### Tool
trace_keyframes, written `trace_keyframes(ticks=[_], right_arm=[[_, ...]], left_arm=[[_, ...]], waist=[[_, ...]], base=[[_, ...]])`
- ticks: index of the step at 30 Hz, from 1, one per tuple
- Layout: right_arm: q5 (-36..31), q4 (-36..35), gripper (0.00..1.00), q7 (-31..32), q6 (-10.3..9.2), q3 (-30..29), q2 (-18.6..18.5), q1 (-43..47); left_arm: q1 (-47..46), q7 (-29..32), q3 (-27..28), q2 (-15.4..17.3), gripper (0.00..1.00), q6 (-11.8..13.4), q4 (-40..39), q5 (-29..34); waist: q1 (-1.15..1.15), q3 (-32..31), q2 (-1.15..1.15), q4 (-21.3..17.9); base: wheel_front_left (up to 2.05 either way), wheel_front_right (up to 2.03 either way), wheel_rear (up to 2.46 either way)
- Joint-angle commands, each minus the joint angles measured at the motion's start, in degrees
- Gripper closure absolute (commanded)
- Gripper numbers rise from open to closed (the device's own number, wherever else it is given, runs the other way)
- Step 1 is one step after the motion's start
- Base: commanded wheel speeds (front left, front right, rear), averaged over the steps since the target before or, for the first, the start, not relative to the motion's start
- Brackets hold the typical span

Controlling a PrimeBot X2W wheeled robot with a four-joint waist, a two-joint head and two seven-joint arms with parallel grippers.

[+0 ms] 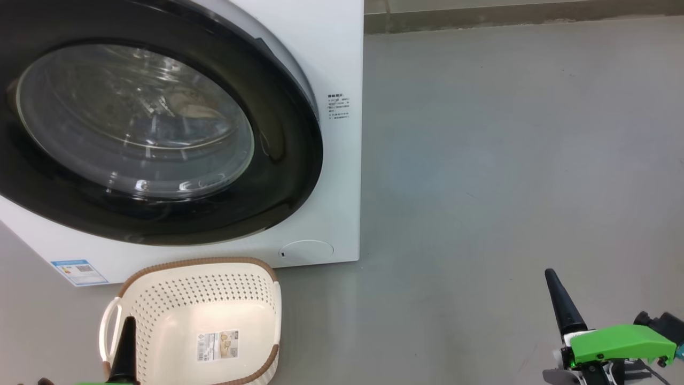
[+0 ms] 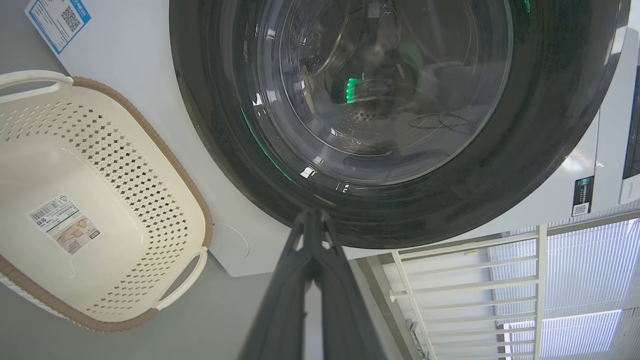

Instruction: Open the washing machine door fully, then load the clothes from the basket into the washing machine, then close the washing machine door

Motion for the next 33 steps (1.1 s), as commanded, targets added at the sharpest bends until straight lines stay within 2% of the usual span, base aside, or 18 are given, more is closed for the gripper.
trace_keyframes(ticks=[1, 33], right_arm=[[1.23, -1.87, 1.0, 0.45, -0.04, 0.24, 0.1, -0.43], [16.94, -4.99, 1.0, 5.58, -0.08, -3.12, 1.83, 0.77]], left_arm=[[-2.86, 0.51, 1.75, 0.56, 1.0, -0.13, -1.69, -1.28], [-4.08, 5.48, 3.55, -0.26, 1.0, -0.18, -2.52, -17.88]], waist=[[0.0, -0.05, 0.0, 0.04], [0.0, -1.36, 0.0, 0.81]], base=[[0.0, 0.0, 0.0], [0.0, 0.0, 0.0]])
